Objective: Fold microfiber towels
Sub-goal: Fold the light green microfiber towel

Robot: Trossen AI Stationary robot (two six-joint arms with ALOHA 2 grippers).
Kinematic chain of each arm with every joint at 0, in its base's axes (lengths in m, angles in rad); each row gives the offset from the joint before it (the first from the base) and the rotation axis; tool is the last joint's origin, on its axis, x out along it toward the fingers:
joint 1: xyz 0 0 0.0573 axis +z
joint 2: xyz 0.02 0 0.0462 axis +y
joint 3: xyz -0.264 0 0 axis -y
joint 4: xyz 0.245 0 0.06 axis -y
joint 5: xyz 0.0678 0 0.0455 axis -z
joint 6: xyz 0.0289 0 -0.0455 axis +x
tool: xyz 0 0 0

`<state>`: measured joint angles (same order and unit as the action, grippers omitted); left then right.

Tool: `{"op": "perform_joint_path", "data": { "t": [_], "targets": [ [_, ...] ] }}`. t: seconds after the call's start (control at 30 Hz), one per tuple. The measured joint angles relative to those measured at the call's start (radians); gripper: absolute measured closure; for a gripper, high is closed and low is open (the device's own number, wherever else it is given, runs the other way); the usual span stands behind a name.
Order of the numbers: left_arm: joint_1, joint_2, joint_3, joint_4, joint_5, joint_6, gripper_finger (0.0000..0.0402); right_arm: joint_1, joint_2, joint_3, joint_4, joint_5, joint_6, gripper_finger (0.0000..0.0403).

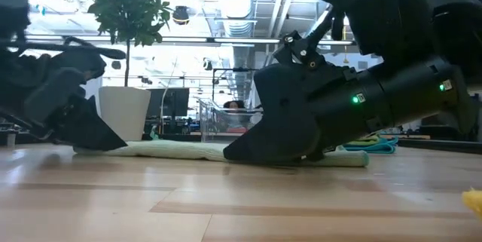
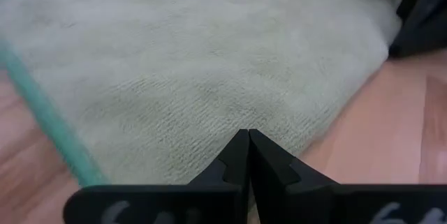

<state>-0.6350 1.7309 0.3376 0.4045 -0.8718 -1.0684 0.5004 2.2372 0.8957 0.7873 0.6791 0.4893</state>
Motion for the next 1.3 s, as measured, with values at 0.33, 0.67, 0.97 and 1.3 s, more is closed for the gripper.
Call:
{"op": "perform_joint_path", "data": {
  "t": [0.33, 0.67, 0.97, 1.3],
  "targets": [
    [-0.094, 0.042, 0.121, 0.039, 0.024, -0.039, 0.0401, 0.107, -0.095, 0.002, -0.340, 0.057, 0.225, 0.0379],
    [-0.091, 0.014, 0.311, 0.016, 0.056, 0.161, 0.0401, 0.129, -0.395, -0.006, -0.661, -0.111, 0.192, 0.0359],
    [-0.078, 0.005, 0.344, -0.006, -0.072, 0.260, 0.0401, 0.230, -0.559, -0.065, -1.001, 0.135, 0.410, 0.0336],
    [-0.058, 0.006, 0.339, -0.061, -0.064, 0.236, 0.0402, 0.313, -0.345, -0.208, -0.717, 0.182, 0.684, 0.0391]
  ]
}}
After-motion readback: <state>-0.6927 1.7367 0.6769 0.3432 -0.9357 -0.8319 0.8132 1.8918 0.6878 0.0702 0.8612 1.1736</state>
